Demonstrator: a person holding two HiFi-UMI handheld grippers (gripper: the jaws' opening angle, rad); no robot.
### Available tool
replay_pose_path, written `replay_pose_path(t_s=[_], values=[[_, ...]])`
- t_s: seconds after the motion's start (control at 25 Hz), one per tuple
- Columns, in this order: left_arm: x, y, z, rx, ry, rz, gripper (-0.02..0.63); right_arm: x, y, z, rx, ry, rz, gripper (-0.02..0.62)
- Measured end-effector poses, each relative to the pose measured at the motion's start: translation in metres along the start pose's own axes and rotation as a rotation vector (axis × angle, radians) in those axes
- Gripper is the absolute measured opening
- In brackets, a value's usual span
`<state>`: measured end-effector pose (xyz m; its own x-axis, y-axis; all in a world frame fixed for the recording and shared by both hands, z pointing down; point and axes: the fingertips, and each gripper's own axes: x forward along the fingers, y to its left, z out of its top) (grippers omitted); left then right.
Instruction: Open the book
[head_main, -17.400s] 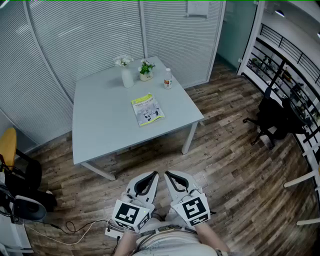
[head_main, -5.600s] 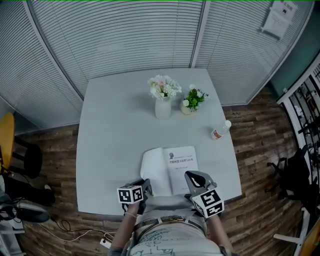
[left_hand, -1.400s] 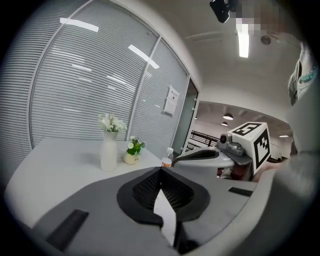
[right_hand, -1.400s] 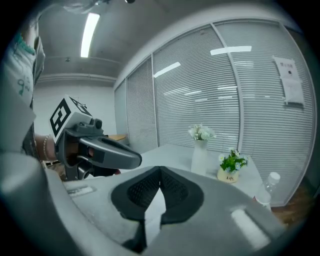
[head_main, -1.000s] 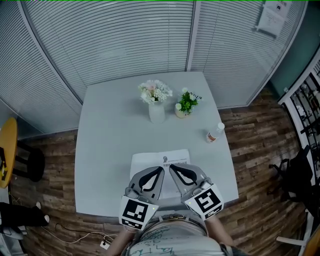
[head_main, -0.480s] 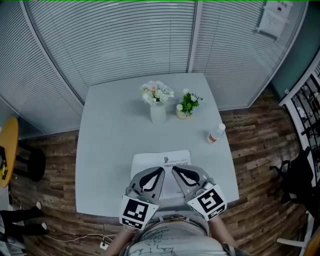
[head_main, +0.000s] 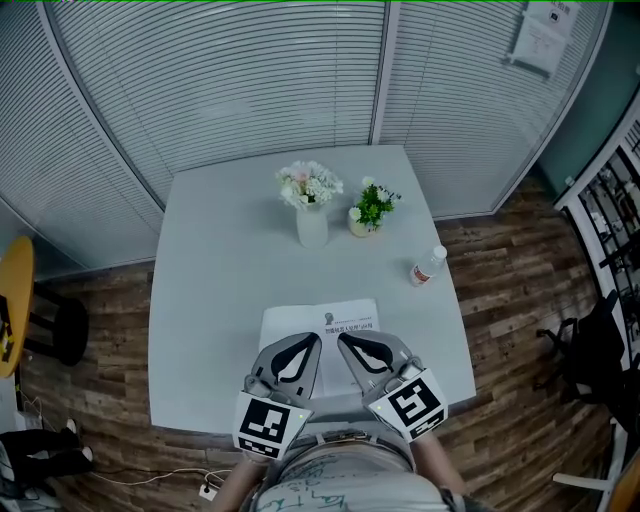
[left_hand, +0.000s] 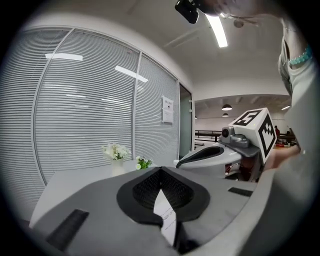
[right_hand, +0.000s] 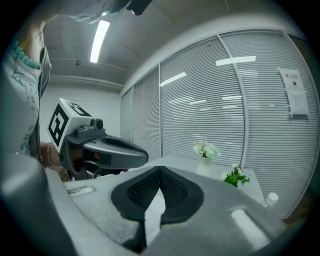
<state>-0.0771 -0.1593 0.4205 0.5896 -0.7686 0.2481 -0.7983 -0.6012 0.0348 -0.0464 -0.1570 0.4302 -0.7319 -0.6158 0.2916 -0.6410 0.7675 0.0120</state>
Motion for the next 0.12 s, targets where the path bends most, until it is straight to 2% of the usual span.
replay_pose_path(t_s=[0.12], values=[[-0.0016, 0.0030, -0.0032, -0.002, 0.005, 0.007, -0.002, 0.0003, 0.0020, -0.0047, -0.005, 0.013, 0.000, 0.002]])
